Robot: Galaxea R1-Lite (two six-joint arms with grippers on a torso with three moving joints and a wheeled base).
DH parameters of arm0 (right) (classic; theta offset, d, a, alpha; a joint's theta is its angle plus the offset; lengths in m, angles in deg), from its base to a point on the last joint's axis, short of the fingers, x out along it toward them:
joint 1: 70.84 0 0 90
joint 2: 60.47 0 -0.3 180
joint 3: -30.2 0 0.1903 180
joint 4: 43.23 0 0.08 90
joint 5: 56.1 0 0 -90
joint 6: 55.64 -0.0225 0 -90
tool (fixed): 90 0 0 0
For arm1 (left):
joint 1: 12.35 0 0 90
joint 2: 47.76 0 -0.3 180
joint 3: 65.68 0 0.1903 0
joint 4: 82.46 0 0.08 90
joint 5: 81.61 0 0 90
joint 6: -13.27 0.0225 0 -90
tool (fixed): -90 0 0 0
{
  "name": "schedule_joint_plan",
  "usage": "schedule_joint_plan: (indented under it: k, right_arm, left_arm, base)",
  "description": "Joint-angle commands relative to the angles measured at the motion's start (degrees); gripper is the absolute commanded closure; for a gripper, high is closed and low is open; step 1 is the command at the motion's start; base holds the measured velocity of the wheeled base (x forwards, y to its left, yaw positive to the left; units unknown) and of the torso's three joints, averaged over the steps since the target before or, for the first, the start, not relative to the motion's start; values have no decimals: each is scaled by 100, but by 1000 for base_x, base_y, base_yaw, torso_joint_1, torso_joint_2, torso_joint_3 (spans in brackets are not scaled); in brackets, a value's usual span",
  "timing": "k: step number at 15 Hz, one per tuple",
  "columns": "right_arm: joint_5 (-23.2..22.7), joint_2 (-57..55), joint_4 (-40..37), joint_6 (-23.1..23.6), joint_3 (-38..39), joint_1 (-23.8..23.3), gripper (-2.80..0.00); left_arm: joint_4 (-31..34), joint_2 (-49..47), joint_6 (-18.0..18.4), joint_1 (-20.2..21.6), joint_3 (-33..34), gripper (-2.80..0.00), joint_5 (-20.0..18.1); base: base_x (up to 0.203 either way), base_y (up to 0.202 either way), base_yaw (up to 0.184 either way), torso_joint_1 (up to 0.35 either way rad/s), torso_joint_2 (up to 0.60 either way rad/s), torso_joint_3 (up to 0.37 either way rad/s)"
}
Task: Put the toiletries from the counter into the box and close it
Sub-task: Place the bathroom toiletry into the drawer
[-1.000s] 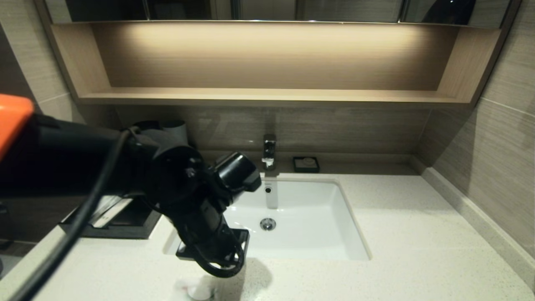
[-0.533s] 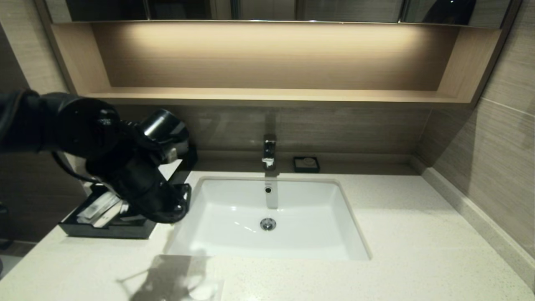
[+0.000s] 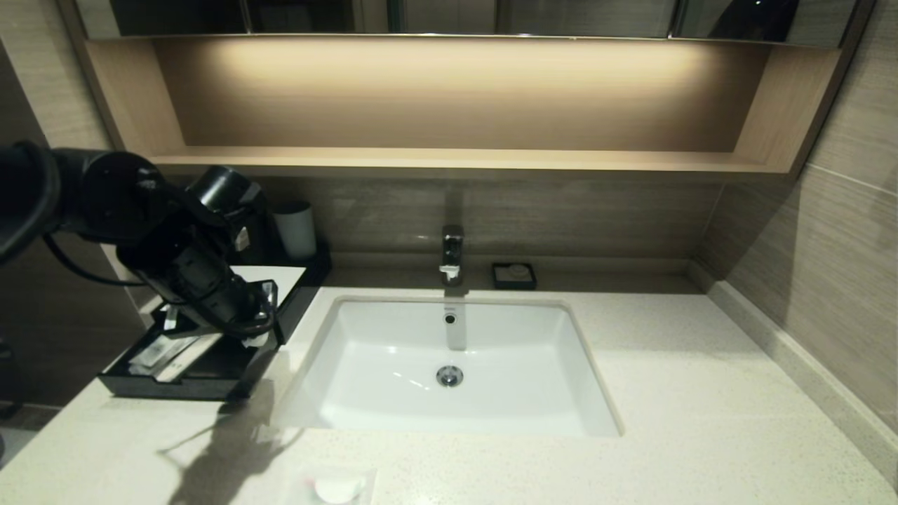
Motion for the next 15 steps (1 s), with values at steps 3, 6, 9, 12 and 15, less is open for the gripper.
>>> schedule_joint_plan:
  k: [3, 6, 9, 12, 15]
  right_arm:
    - [-1, 0, 1, 0, 9, 1, 0]
    - [-1, 0, 1, 8, 9, 1, 0]
    - [-1, 0, 1, 6, 9, 1, 0]
    - [-1, 0, 1, 4, 9, 1, 0]
    - [-1, 0, 1, 0, 9, 1, 0]
  left_arm:
    - [-129, -205, -1, 548, -169, 0, 12]
    - [-138, -232, -9, 847, -292, 0, 9]
    - [-147, -289, -18, 1064, -299, 0, -6]
    - [-192, -477, -40, 1215, -387, 0, -20]
    - [-256, -615, -44, 1311, -398, 0, -24]
  base:
    - [0, 0, 0, 0, 0, 0]
    - [0, 0, 0, 0, 0, 0]
    - [0, 0, 0, 0, 0, 0]
    - [0, 0, 0, 0, 0, 0]
    - [0, 0, 0, 0, 0, 0]
